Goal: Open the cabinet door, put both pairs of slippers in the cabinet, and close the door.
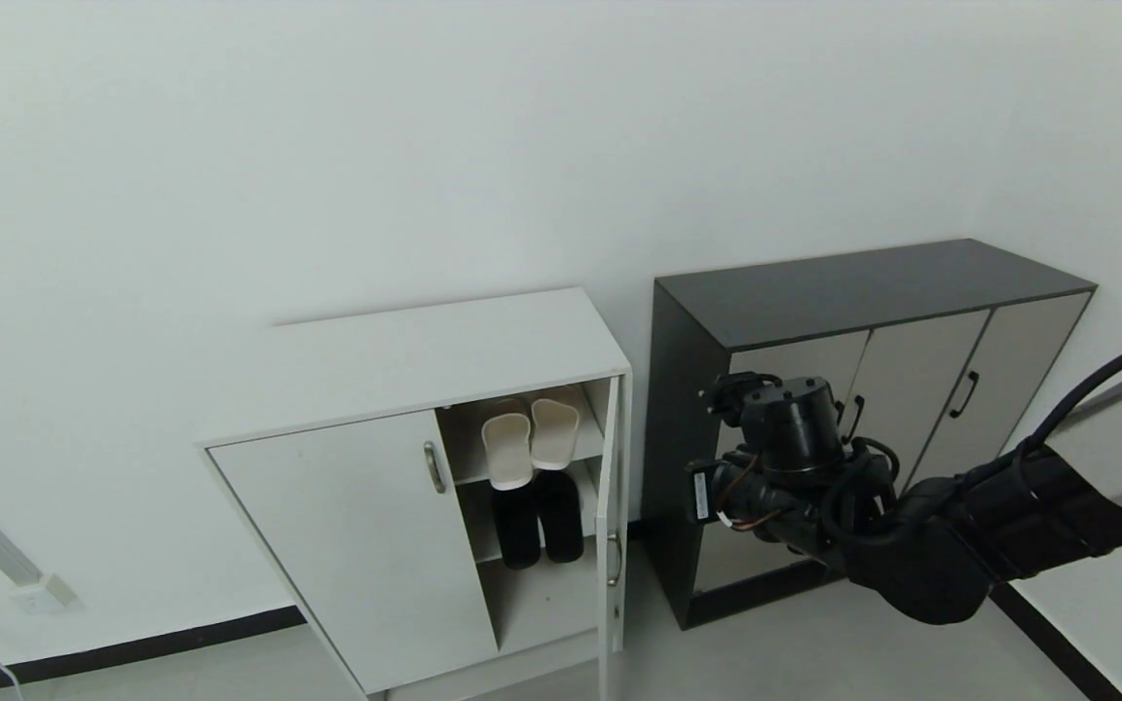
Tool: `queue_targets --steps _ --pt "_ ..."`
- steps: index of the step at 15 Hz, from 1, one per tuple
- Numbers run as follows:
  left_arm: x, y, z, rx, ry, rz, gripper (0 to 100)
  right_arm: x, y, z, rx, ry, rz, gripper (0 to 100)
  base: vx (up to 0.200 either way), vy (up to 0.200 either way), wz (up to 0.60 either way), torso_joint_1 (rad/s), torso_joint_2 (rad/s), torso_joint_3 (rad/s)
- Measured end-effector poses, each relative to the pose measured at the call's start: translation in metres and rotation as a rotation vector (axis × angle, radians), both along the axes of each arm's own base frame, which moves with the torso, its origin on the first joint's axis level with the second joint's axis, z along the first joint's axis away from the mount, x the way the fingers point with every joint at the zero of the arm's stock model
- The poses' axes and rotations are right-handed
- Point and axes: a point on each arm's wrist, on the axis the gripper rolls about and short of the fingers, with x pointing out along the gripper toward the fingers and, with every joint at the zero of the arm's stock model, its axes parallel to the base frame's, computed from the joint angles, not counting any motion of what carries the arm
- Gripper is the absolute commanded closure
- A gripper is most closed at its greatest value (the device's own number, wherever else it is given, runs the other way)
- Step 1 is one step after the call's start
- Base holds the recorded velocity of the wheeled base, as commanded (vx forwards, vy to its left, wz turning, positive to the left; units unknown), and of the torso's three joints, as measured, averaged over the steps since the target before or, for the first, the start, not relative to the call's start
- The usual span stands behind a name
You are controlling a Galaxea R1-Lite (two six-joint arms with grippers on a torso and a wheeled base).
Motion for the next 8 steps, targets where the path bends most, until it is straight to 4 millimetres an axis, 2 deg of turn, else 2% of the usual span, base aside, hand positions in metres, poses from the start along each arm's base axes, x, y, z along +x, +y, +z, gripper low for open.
queue_targets --steps 5,8 --pt "0.0000 0.0000 0.0000 0.000 0.000 0.001 100 -0.0015 0.0006 -0.0007 -0.001 0.002 0.006 100 0.000 0.000 0.60 0.000 0.00 0.001" --pt "0.0000 0.0000 0.0001 0.000 0.000 0.002 100 -0.0016 0.0019 0.0000 0.011 -0.001 0.031 100 0.000 0.000 0.00 0.000 0.00 0.000"
